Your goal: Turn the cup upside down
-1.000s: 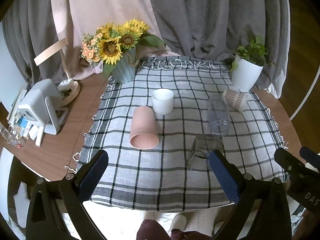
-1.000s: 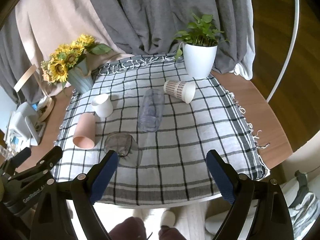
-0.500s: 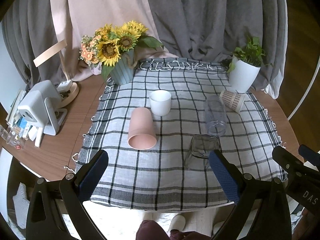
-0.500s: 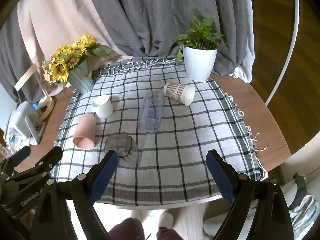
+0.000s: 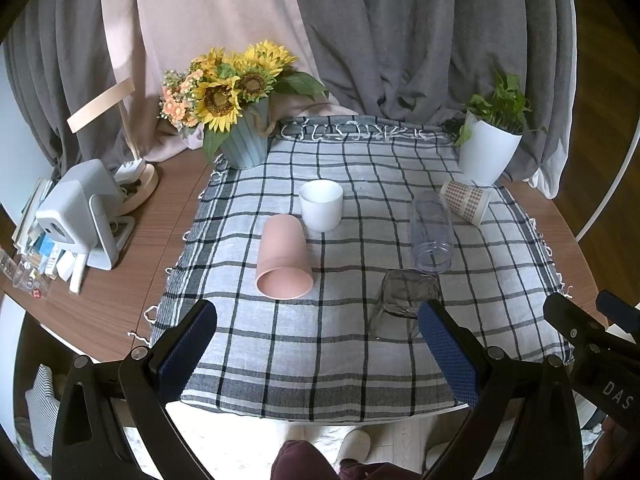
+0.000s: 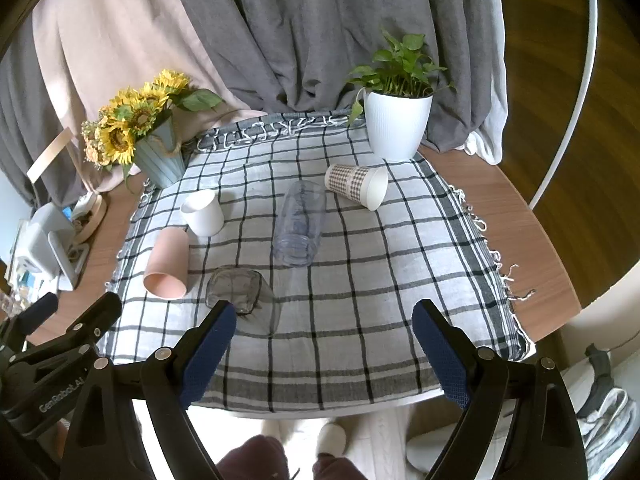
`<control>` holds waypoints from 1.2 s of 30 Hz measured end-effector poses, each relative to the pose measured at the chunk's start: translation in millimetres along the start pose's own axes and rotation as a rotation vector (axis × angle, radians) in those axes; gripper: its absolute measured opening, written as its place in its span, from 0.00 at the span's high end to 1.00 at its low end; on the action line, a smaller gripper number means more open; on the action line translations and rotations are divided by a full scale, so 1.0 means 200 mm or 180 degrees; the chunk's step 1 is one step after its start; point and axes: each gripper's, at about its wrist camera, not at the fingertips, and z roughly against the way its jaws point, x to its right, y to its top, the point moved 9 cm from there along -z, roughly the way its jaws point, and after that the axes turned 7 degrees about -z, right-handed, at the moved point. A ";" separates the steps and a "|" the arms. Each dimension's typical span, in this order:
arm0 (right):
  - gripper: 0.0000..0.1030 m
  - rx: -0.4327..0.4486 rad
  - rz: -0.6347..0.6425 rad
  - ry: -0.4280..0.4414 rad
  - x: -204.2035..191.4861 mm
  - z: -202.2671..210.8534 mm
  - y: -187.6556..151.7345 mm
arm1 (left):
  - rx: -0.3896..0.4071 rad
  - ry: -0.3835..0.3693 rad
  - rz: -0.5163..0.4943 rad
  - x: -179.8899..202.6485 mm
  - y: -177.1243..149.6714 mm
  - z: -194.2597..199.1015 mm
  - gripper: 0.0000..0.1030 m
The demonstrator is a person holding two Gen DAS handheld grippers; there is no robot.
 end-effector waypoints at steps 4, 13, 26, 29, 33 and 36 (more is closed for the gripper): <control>0.13 -0.0002 0.0001 -0.0003 0.00 0.00 0.00 | 0.0001 -0.0003 -0.0004 0.00 0.00 0.00 0.00; 0.13 0.0001 0.0002 -0.0002 0.00 0.00 0.00 | 0.0004 -0.0005 -0.0001 0.00 0.01 0.00 0.00; 0.13 0.0013 0.0004 0.0003 0.00 0.01 0.01 | 0.0035 -0.0008 -0.0002 0.00 0.06 0.03 0.00; 0.13 0.0027 0.0010 0.0007 -0.01 0.02 0.02 | 0.0048 -0.0002 -0.0002 0.00 0.06 0.03 0.00; 0.13 0.0032 0.0010 0.0007 -0.01 0.02 0.03 | 0.0048 -0.0010 -0.0002 0.00 0.06 0.03 0.00; 0.13 0.0031 0.0013 0.0009 -0.01 0.03 0.02 | 0.0051 -0.0003 -0.0001 0.00 0.06 0.03 0.00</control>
